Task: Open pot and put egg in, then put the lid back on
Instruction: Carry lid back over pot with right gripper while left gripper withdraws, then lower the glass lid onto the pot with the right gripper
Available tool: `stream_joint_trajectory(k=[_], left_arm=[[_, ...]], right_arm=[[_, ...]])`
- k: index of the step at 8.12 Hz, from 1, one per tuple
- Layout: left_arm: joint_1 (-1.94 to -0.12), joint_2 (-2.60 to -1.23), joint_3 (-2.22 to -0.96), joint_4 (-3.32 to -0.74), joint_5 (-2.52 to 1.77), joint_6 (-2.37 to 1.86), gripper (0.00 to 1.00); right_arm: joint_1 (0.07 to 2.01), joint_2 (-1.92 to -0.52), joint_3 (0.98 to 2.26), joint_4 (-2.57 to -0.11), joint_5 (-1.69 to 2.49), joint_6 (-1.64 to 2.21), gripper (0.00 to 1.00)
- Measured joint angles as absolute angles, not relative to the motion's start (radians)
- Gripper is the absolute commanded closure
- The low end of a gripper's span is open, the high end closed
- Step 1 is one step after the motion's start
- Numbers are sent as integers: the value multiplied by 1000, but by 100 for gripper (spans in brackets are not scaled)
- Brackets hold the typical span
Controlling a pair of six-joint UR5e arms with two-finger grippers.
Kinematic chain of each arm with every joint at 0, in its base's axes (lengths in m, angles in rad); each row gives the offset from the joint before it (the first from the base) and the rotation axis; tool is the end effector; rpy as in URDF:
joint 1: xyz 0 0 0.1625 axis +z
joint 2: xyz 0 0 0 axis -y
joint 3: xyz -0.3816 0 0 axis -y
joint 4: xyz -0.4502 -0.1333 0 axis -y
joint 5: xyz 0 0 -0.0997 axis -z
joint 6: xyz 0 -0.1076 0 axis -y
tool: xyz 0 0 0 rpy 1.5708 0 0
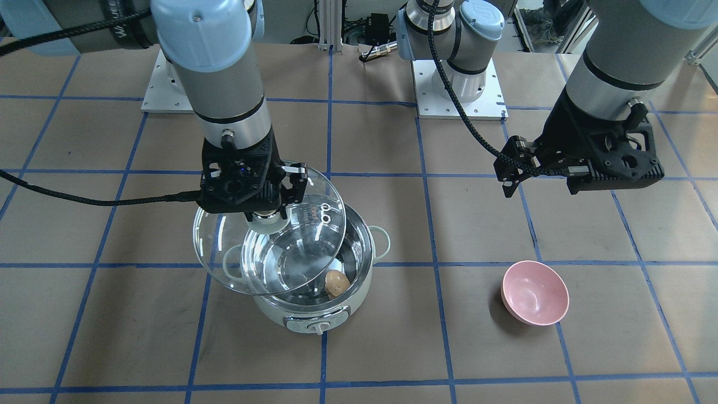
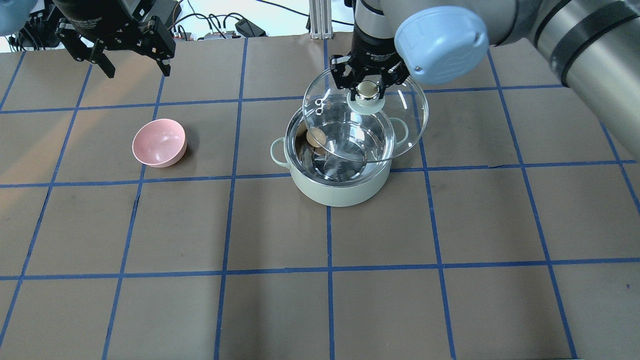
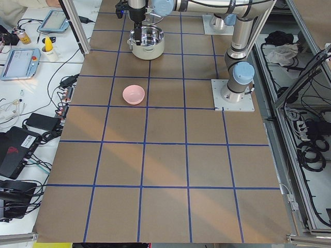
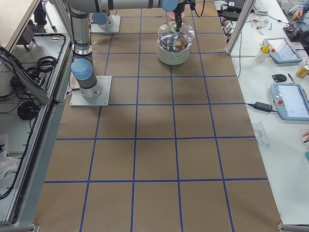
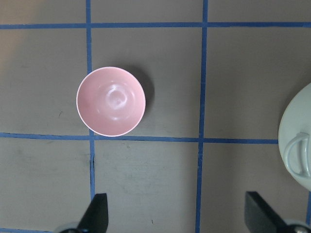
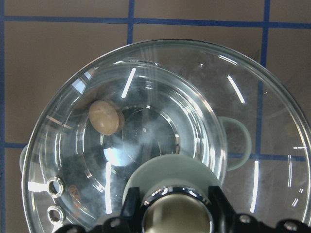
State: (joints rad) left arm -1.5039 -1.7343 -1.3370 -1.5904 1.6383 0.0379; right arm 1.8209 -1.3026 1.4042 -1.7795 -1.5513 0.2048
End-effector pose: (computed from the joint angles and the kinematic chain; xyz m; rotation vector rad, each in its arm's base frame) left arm -0.0846 -0.6233 0.4685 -0.0471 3.0703 -0.0723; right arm 0.2944 -0.6056 0.3885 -0.0717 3.0938 -0.1548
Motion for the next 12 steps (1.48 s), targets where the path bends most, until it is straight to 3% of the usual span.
stream_joint_trajectory(k=[4, 12], left_arm=[[-1509, -1745, -1345, -1590, 1620, 33, 0], [-1507, -1791, -1354, -1428, 1547, 32, 0]], right_arm=[[1864, -1213, 1411, -1874, -1535, 282, 96], [1891, -1203, 1468, -1885, -1534, 313, 97]])
